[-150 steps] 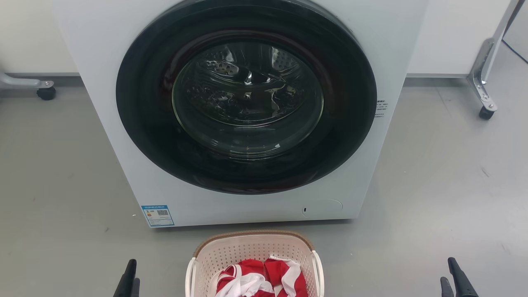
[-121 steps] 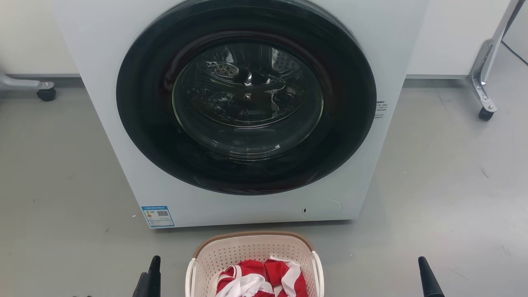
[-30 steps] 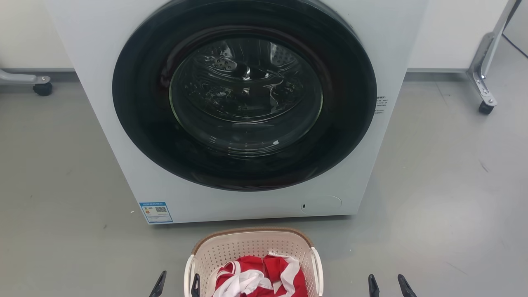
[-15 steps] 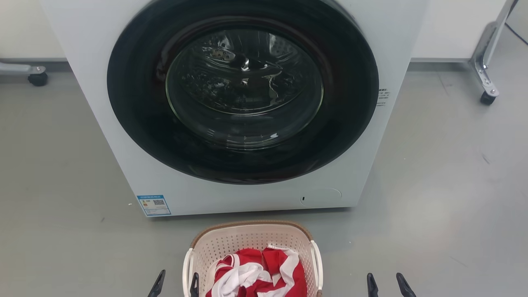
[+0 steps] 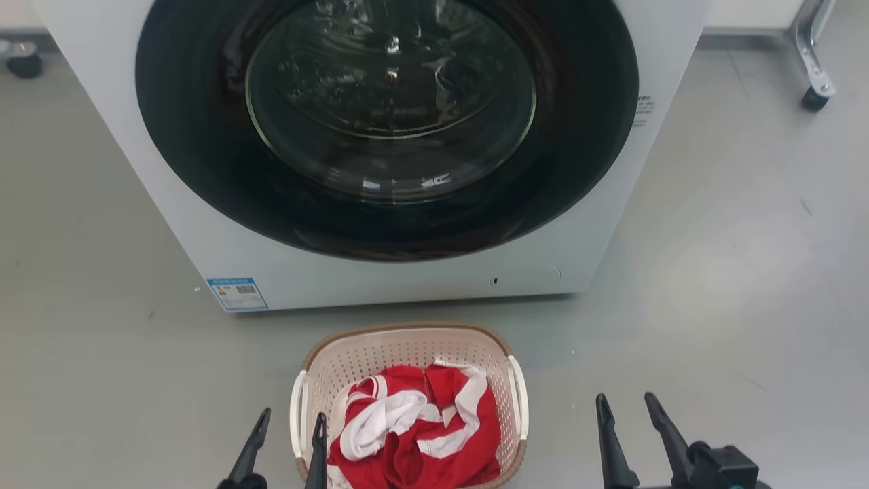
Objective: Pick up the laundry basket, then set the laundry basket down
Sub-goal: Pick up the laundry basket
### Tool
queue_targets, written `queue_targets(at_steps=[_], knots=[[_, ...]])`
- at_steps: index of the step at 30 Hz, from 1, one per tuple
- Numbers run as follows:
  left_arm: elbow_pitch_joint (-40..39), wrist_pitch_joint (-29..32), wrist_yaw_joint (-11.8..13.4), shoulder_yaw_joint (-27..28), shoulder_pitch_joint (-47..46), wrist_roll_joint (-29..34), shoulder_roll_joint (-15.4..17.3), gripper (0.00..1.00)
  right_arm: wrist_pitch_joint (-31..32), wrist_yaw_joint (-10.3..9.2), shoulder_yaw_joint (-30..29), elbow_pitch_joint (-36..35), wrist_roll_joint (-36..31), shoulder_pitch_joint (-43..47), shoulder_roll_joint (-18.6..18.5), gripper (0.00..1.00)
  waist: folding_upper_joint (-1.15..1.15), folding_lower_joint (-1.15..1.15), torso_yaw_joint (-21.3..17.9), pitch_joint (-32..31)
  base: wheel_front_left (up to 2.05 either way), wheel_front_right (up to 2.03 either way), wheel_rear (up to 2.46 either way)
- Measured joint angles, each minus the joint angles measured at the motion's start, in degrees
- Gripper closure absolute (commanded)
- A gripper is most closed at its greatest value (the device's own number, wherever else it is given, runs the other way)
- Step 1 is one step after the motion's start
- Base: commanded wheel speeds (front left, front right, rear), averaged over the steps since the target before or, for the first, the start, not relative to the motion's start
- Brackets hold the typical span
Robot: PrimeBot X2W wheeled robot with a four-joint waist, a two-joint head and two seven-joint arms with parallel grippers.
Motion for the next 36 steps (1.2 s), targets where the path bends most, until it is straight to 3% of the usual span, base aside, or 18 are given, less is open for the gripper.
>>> queue_targets(at_steps=[25,36], knots=[[10.8,0.0,-0.1,3.8,-18.9,0.4,-0.3,0.00,-0.3,2.60,-1.3,9.7,-1.0,-21.5,-0.3,0.00,0.01,0.01,-0.7,19.4,0.00,0.00,0.00],[18.0,0.0,-0.1,6.0,-26.3,-0.7,-0.4,0.00,-0.4,2.70,-0.5,16.5,-0.6,-29.7,-0.5,0.00,0.01,0.00,-0.6,27.8,0.00,0.00,0.00]])
